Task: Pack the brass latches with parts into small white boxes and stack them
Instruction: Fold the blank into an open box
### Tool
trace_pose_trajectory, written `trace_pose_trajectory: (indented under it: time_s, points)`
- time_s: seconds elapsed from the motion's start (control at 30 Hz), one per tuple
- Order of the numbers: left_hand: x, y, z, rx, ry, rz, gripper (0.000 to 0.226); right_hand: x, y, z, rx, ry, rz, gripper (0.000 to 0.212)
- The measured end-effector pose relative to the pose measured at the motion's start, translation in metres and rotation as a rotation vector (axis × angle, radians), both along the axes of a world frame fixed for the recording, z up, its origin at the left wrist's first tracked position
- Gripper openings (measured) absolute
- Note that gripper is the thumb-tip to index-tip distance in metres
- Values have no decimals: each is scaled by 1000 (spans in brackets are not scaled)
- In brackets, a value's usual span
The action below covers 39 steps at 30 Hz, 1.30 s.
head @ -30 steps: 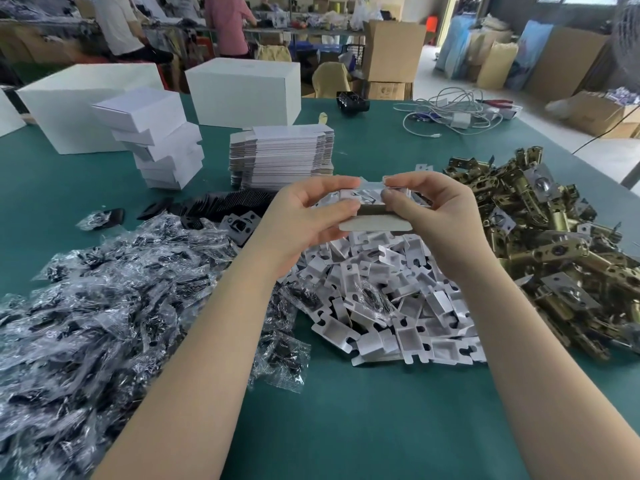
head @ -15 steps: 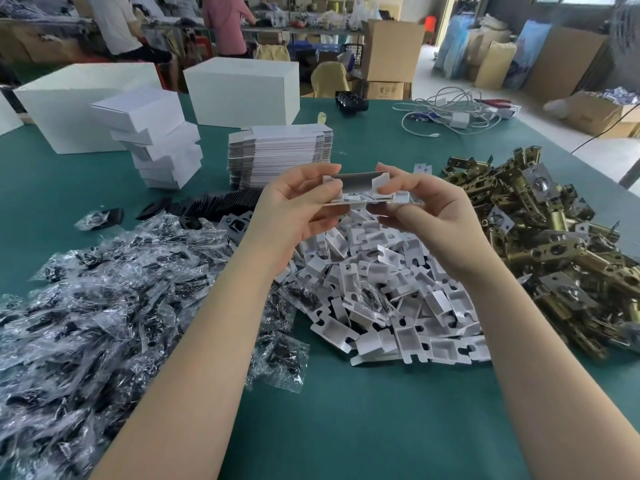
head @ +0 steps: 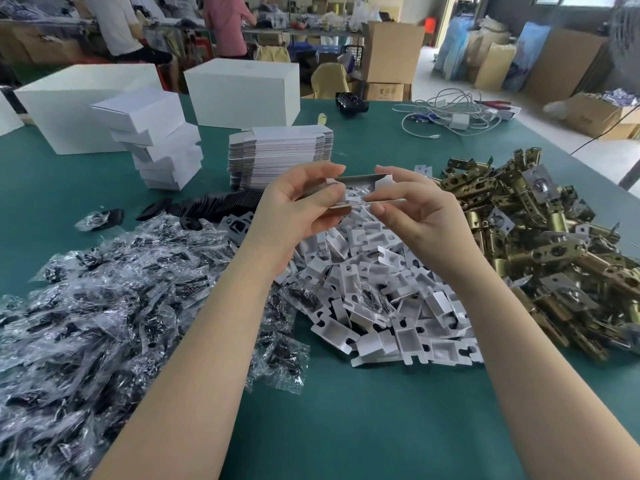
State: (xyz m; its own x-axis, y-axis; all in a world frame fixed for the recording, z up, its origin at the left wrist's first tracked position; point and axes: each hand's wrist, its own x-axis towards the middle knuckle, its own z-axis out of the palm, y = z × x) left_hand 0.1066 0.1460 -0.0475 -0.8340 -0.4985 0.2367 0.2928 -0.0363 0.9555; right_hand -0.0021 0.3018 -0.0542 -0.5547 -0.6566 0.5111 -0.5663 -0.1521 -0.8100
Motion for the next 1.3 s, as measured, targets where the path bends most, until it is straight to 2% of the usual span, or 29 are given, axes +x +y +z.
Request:
trace_pose_trajectory:
  time_s: [0.13, 0.2, 0.3, 0.43, 0.53, 0.6, 0.7, 0.87, 0.93, 1.03, 1.13, 1.3]
  points:
    - [4, 1, 3, -61, 10, -80, 11, 2, -1, 4, -71, -95, 26, 12]
    - [6, 2, 5, -177, 8, -101, 15, 2, 0, 5, -66, -119, 6, 13]
    - [3, 5, 5, -346, -24, -13, 21, 2, -2, 3, -42, -119, -56, 16]
    - [-1, 6, 0, -260, -6, 82, 13, 6, -11, -1, -20, -194, -105, 34]
    - [-1, 9, 1, -237, 8, 104, 24, 11, -16, -1, -69, -209, -137, 14]
    - [-1, 12, 2, -218, 16, 115, 24, 13, -18, 0, -103, -223, -177, 13]
    - [-2, 15, 2, -243, 38, 138, 11, 12, -19, -1, -138, -245, -221, 16]
    - [-2, 12, 2, -263, -5, 136, 42, 12, -17, -1, -178, -294, -237, 7]
    - [-3, 12, 3, -229, -34, 126, 35, 12, -17, -1, -194, -289, -221, 5]
    - [-4, 14, 3, -158, -51, 121, 25, 12, -15, 1, -201, -270, -214, 16]
    - [-6, 17, 3, -169, -37, 109, 21, 12, -13, 4, -189, -258, -192, 9]
    - [-7, 16, 2, -188, -22, 147, 8, 16, -14, 5, -206, -288, -193, 10]
